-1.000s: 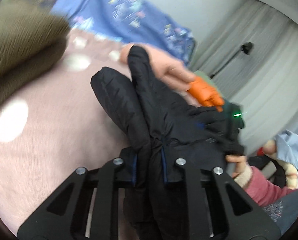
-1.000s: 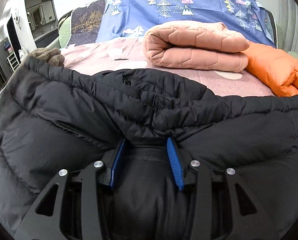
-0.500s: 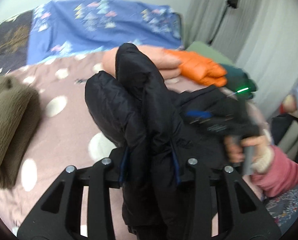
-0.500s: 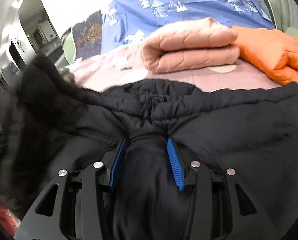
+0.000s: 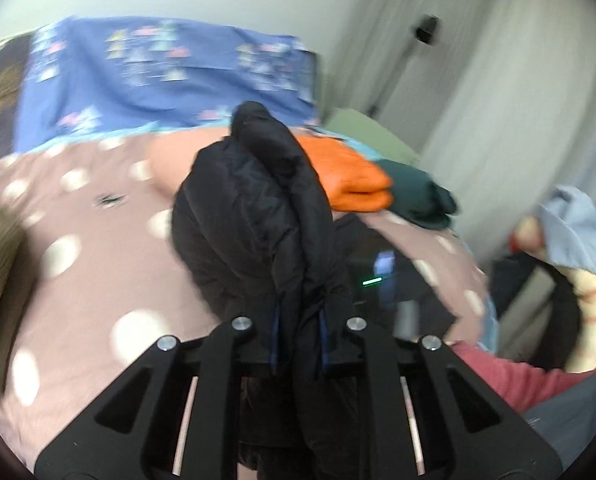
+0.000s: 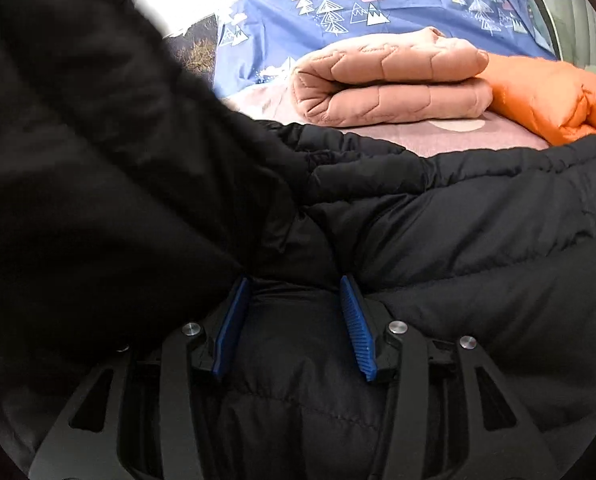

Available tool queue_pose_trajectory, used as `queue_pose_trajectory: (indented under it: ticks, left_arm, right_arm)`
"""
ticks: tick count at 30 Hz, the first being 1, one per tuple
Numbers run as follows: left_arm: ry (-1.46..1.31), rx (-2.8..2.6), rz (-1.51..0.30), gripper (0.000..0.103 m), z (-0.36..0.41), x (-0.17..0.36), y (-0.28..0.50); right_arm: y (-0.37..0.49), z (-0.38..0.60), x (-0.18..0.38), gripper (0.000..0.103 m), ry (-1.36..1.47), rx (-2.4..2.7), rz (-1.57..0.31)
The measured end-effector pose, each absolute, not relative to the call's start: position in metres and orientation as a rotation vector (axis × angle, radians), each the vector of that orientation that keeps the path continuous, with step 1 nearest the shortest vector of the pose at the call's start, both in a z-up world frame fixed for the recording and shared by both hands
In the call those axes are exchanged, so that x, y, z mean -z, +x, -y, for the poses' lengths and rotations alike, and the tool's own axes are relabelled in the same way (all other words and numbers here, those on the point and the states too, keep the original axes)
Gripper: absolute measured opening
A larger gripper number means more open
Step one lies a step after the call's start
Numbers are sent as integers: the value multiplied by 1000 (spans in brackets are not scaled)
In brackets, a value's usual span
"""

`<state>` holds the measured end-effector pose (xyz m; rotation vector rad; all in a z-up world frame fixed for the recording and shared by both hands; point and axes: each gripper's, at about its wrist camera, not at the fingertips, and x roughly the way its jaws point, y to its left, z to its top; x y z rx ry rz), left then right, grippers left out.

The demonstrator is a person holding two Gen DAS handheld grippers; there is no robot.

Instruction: Fold large clothes

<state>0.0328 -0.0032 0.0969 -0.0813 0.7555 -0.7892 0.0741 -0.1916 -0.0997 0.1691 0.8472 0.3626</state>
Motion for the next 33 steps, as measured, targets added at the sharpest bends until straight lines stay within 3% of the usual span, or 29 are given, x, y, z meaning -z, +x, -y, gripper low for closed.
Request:
queue_pose_trajectory:
  ticks: [5, 10, 13, 15, 18, 22, 33]
  left_arm:
    - [-12, 821, -805, 13, 70, -106, 40]
    - [-60, 800, -806, 13, 74, -113, 43]
    - [-101, 778, -804, 13, 71, -115, 47]
    - [-126, 782, -803, 13, 74, -114, 50]
    - [-125, 794, -835, 13, 88, -107, 54]
    - [-104, 811, -863, 13, 108, -94, 54]
    - [9, 917, -919, 13, 198, -69, 48]
  right_arm:
    - [69, 209, 91, 47, 242, -374, -865]
    - [23, 266, 50, 46, 408, -467, -841]
    - [-5, 274, 52, 34, 435, -558, -864]
    - [-13, 262, 75, 24, 464, -640, -960]
    - [-4, 237, 118, 17, 463, -589, -1040]
    - [-5, 251, 108, 17, 529, -593, -1050]
    - [-90, 370, 49, 20, 596, -366, -766]
